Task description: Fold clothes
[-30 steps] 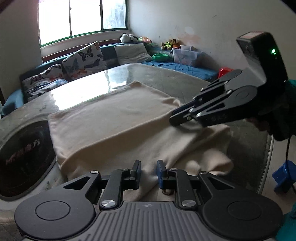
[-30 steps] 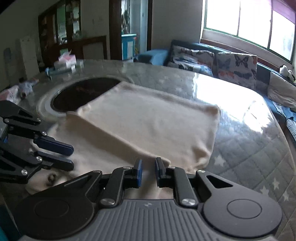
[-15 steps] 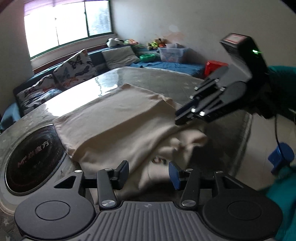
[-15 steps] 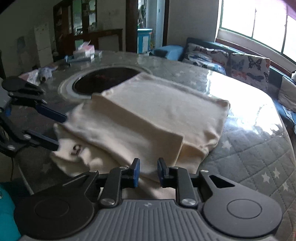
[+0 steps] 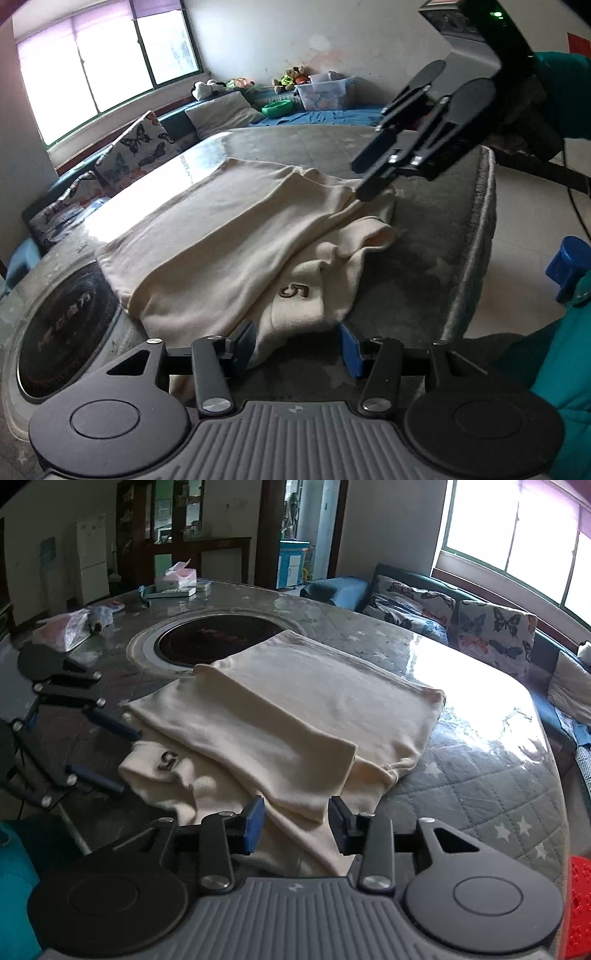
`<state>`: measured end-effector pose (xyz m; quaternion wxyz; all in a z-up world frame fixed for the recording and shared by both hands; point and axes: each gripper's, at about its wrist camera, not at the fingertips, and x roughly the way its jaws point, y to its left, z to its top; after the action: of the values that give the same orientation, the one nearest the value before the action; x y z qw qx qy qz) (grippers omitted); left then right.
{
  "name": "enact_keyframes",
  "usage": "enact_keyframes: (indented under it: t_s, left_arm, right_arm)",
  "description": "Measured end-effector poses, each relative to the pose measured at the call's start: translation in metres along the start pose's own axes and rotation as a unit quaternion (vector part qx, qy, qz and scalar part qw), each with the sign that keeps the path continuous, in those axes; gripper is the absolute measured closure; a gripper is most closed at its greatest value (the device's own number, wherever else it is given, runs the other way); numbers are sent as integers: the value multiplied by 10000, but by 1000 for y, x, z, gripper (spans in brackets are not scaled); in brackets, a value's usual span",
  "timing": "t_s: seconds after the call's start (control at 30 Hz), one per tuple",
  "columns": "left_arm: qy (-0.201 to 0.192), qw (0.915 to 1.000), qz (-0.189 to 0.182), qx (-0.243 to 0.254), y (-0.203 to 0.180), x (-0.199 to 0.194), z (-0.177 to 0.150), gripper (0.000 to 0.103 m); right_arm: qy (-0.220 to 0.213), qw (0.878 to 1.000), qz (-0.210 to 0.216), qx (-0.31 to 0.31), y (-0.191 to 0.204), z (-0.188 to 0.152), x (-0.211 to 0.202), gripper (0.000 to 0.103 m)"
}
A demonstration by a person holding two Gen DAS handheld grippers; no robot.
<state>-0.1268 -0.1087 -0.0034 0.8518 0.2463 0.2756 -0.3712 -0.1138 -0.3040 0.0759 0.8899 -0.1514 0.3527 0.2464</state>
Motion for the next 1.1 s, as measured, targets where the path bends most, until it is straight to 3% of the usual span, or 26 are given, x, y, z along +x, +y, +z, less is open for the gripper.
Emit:
enact_keyframes:
  t_s: [0.1, 0.2, 0.43, 0.67, 0.77, 0.8, 0.83, 0.9, 0.97, 1.0, 1.1]
  left_arm:
    - [-103, 9999, 34, 25, 1, 1, 1, 70]
    - [-214, 9997, 47, -128, 8, -1, 6, 87]
    - [-393, 9965, 29, -739, 43, 2, 26, 90]
    - [-425, 9926, -24, -1140, 74, 16, 45, 90]
    - [-343, 9924, -64, -1183, 81, 24, 45, 90]
    - [-324, 9920, -102, -1220, 83, 25, 44, 88]
    - [-332, 9917, -114, -1236, 83, 23, 42, 84]
    - [-355, 9914, -135, -1249, 82, 18, 37, 82]
    - [-358, 9924, -93, -1173, 79, 11, 31, 70]
    - [-350, 9931, -59, -1117, 77, 8, 27, 57]
    - [-270, 9957, 59, -881, 70, 5, 16, 55]
  right_arm:
    - [41, 9999, -1, -123, 2, -3, -5, 63]
    - [62, 9994, 12, -350, 6, -5, -11, 51]
    - [15, 9949, 206, -985, 21, -9, -10, 41]
    - [-250, 9902, 227, -1352, 32, -4, 16, 40]
    - [-195, 9918, 238, -1237, 26, 3, 30, 56]
    - [-128, 9933, 329, -1103, 22, 6, 34, 73]
    - [-66, 9945, 417, -954, 17, 9, 37, 84]
    - [-42, 9960, 530, -713, 9, 13, 38, 86]
    - [-36, 9968, 633, -485, 1, 18, 39, 89]
    - [-37, 9970, 673, -387, -2, 20, 40, 90]
    - [-54, 9970, 756, -164, -11, 26, 41, 90]
